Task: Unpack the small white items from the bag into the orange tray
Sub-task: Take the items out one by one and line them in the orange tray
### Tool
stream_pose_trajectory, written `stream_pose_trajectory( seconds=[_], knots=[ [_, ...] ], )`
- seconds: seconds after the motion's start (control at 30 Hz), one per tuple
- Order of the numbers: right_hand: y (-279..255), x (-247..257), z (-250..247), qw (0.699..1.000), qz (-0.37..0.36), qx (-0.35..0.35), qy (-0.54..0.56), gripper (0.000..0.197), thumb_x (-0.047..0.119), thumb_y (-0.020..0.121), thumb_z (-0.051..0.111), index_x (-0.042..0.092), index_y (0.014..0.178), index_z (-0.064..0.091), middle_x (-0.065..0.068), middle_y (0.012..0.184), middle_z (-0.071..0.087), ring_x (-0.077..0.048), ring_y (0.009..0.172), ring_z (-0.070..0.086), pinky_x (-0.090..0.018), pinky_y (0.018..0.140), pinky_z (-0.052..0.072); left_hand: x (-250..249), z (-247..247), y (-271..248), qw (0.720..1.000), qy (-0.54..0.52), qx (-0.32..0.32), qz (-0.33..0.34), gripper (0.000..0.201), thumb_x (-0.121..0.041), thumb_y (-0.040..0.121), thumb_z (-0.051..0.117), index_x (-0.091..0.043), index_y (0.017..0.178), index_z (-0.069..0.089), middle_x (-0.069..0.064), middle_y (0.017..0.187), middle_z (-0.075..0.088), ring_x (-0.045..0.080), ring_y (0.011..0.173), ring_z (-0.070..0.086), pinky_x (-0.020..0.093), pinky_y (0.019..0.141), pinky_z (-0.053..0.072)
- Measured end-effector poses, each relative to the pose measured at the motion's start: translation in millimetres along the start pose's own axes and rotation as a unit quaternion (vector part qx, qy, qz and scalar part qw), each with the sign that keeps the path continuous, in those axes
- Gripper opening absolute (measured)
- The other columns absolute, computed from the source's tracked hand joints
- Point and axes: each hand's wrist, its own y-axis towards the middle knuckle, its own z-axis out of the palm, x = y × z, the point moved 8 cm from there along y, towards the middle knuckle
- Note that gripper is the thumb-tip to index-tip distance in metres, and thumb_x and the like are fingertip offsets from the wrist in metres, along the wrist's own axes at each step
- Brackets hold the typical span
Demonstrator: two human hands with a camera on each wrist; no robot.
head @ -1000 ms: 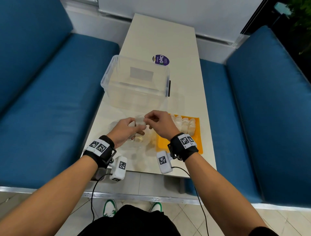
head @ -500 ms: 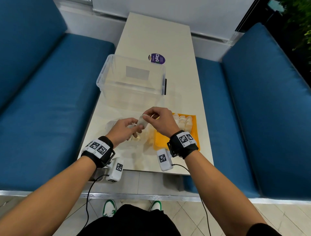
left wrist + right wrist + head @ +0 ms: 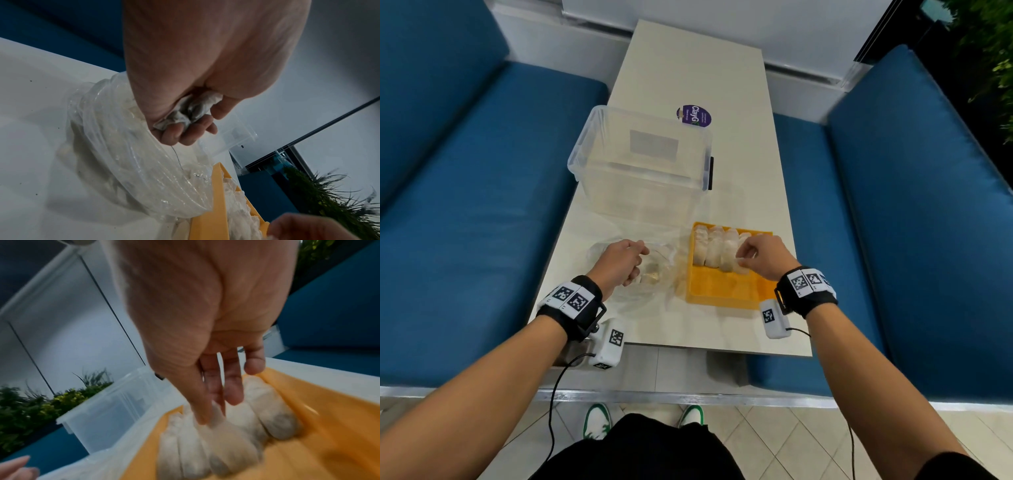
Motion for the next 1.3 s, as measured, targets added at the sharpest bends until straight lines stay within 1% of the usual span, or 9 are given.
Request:
stream_pose_trajectory(
  seconds=[0.13, 0.27, 0.6, 0.7, 0.8, 1.0, 1.13, 1.2, 1.3],
  knots=[
    [7.5, -21.2, 13.6, 0.998, 0.043, 0.018, -0.045, 0.021, 0.017, 0.085, 0.078, 0.031, 0.074, 0.066, 0.001, 0.096, 0.064, -0.016, 0.086, 0.063, -0.024, 0.076, 0.048, 1.0, 2.0, 0.9, 1.000, 0.000, 0.003, -0.003, 0.028, -0.029, 0.110, 0.044, -0.009, 0.104, 0.062, -0.001, 0.069, 0.045, 0.014, 0.053, 0.042, 0.028, 0.048, 0.029],
    [17.7, -24.3, 15.0, 0.992, 0.061, -0.011, -0.111, 0.007, 0.023, 0.088, 0.072, 0.027, 0.084, 0.069, -0.001, 0.101, 0.064, -0.023, 0.089, 0.064, -0.036, 0.082, 0.055, 2.1, -0.3, 1.5, 1.000, -0.007, 0.003, -0.006, 0.027, -0.029, 0.110, 0.045, -0.009, 0.106, 0.062, -0.001, 0.070, 0.046, 0.013, 0.053, 0.042, 0.028, 0.049, 0.030],
    [30.6, -20.1, 7.6, 0.988, 0.052, -0.064, -0.134, 0.011, 0.016, 0.089, 0.065, 0.024, 0.090, 0.072, -0.004, 0.100, 0.067, -0.026, 0.092, 0.063, -0.035, 0.082, 0.054, -0.4, -5.9, 3.0, 1.000, -0.015, -0.002, -0.002, 0.024, -0.028, 0.108, 0.048, -0.009, 0.104, 0.062, 0.000, 0.071, 0.047, 0.014, 0.053, 0.044, 0.028, 0.047, 0.031],
    [31.6, -19.1, 8.9, 0.988, 0.050, -0.060, -0.132, 0.009, 0.017, 0.090, 0.066, 0.023, 0.092, 0.072, -0.004, 0.102, 0.065, -0.026, 0.095, 0.062, -0.038, 0.085, 0.054, -0.5, -6.5, 3.3, 1.000, -0.019, -0.007, -0.010, 0.014, -0.013, 0.102, 0.051, -0.008, 0.107, 0.063, 0.003, 0.076, 0.049, 0.015, 0.054, 0.046, 0.028, 0.046, 0.033],
    [30.2, -20.2, 8.1, 0.988, 0.043, -0.070, -0.128, 0.011, 0.017, 0.089, 0.068, 0.022, 0.099, 0.070, -0.005, 0.105, 0.062, -0.026, 0.098, 0.059, -0.040, 0.089, 0.053, 1.5, -7.9, 2.8, 0.999, -0.021, -0.012, -0.025, 0.032, 0.005, 0.091, 0.045, -0.004, 0.117, 0.062, 0.009, 0.074, 0.053, 0.018, 0.058, 0.048, 0.029, 0.046, 0.035],
    [21.9, -17.3, -5.6, 0.990, 0.021, -0.125, -0.059, 0.014, 0.011, 0.089, 0.067, 0.021, 0.098, 0.071, -0.002, 0.101, 0.061, -0.021, 0.094, 0.058, -0.037, 0.086, 0.053, -3.0, -2.7, -3.4, 0.999, -0.034, 0.010, -0.020, 0.041, 0.011, 0.095, 0.037, -0.003, 0.130, 0.052, 0.016, 0.099, 0.066, 0.023, 0.070, 0.056, 0.032, 0.052, 0.036],
    [10.7, 18.4, -18.1, 0.981, -0.033, -0.183, 0.046, 0.015, 0.009, 0.089, 0.065, 0.021, 0.092, 0.074, 0.005, 0.092, 0.066, -0.012, 0.083, 0.059, -0.030, 0.081, 0.053, -9.3, 8.6, -9.7, 0.996, -0.053, 0.064, -0.013, 0.037, 0.011, 0.098, 0.037, -0.005, 0.130, 0.046, 0.018, 0.109, 0.077, 0.019, 0.074, 0.059, 0.028, 0.053, 0.037],
    [5.0, 50.2, -14.8, 0.979, -0.077, -0.160, 0.104, 0.013, 0.012, 0.088, 0.069, 0.024, 0.090, 0.074, 0.010, 0.090, 0.069, -0.007, 0.076, 0.059, -0.027, 0.076, 0.052, -11.9, 14.7, -10.6, 0.993, -0.058, 0.098, -0.002, 0.034, 0.008, 0.101, 0.038, -0.005, 0.133, 0.043, 0.015, 0.112, 0.077, 0.019, 0.077, 0.060, 0.029, 0.055, 0.036],
    [-3.2, 102.0, 0.3, 0.974, -0.140, -0.077, 0.161, 0.011, 0.019, 0.089, 0.073, 0.025, 0.097, 0.076, 0.008, 0.091, 0.072, -0.014, 0.076, 0.062, -0.026, 0.072, 0.052, -17.7, 23.3, -13.4, 0.988, -0.065, 0.140, 0.013, 0.030, 0.002, 0.106, 0.041, -0.008, 0.134, 0.042, 0.016, 0.115, 0.076, 0.022, 0.083, 0.057, 0.032, 0.061, 0.034]
  ],
)
